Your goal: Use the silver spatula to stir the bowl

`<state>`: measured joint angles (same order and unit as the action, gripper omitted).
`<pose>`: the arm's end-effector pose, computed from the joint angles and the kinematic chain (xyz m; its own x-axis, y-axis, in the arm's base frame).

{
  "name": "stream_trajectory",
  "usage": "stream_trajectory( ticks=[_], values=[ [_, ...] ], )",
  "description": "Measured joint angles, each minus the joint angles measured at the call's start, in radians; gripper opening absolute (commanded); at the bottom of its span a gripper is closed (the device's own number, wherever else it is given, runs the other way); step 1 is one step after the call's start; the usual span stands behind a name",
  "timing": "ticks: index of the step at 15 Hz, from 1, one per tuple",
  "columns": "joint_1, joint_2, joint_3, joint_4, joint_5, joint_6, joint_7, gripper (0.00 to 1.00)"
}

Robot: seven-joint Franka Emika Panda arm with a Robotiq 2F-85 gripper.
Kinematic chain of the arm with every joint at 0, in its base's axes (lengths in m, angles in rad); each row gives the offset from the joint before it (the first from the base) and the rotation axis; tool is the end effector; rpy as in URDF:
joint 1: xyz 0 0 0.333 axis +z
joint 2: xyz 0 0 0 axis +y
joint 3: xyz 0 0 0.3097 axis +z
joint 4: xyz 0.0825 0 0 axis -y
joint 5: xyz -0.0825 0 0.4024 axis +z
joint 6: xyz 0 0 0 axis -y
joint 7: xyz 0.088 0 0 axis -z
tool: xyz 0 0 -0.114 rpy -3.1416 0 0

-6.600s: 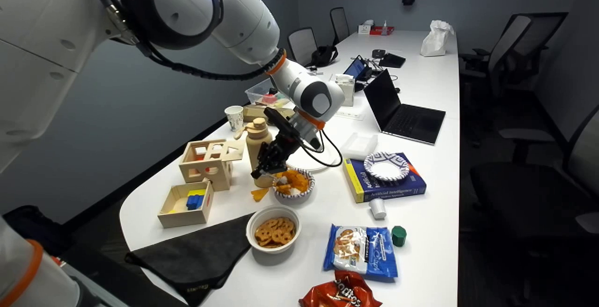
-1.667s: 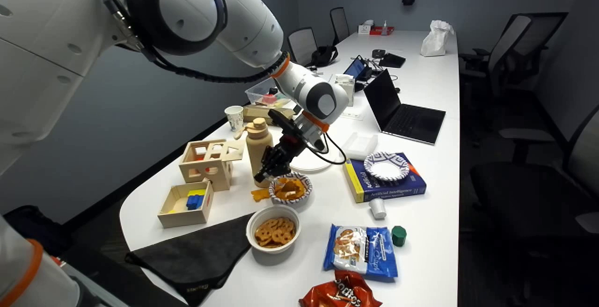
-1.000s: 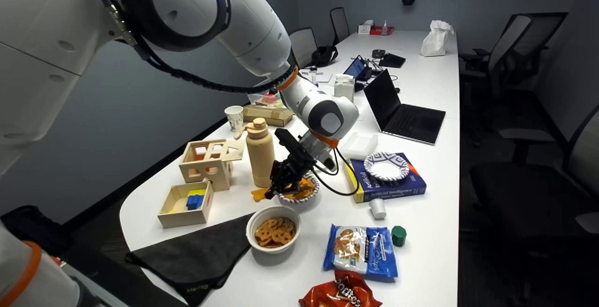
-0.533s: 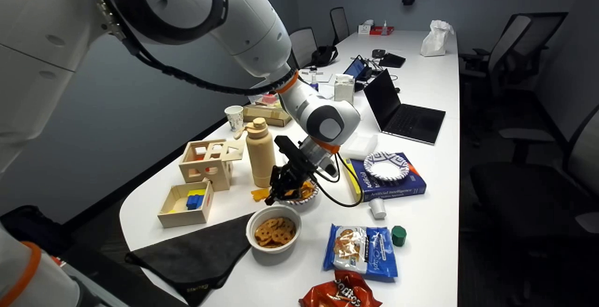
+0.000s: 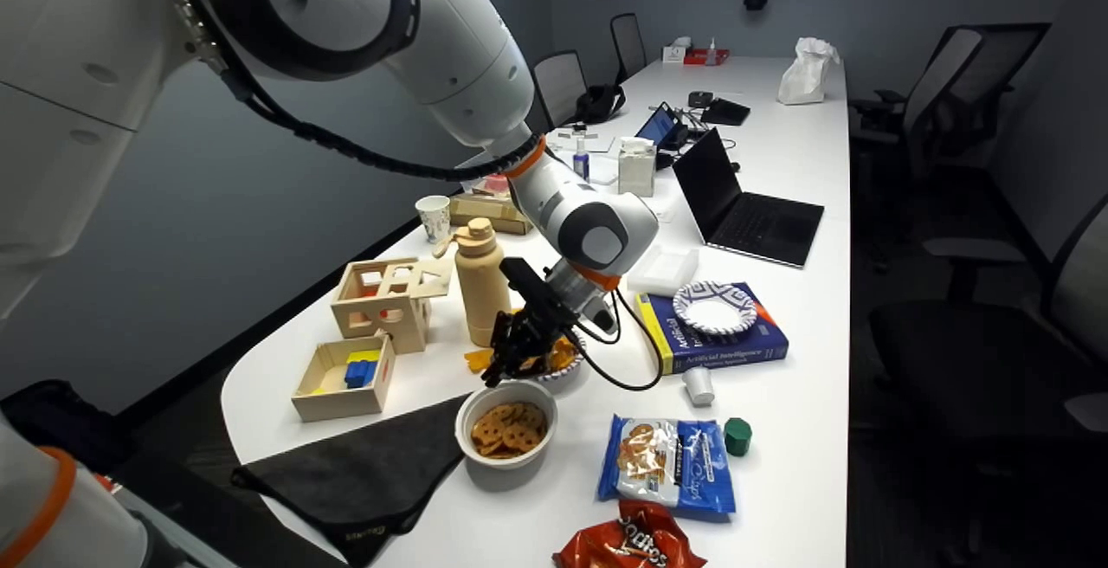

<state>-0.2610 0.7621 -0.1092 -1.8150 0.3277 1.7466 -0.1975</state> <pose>0.5116 -0.1694 0.0651 0.6945 -0.1630 -0.7008 -0.4476 -0.8604 -0.2435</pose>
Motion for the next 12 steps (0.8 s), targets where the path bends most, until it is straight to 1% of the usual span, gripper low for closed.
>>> stream_trajectory(
  ticks=[2, 5, 7, 8, 12],
  values=[
    [-0.001, 0.0, 0.0, -0.012, 0.0, 0.002, 0.0, 0.59],
    [-0.001, 0.001, -0.001, -0.03, 0.0, 0.007, 0.001, 0.83],
    [-0.001, 0.001, -0.001, -0.038, 0.0, 0.015, 0.001, 0.97],
    [-0.001, 0.001, -0.001, -0.042, 0.0, 0.019, 0.001, 1.0],
    [-0.001, -0.004, -0.001, -0.046, 0.001, 0.021, 0.001, 1.0]
  ],
)
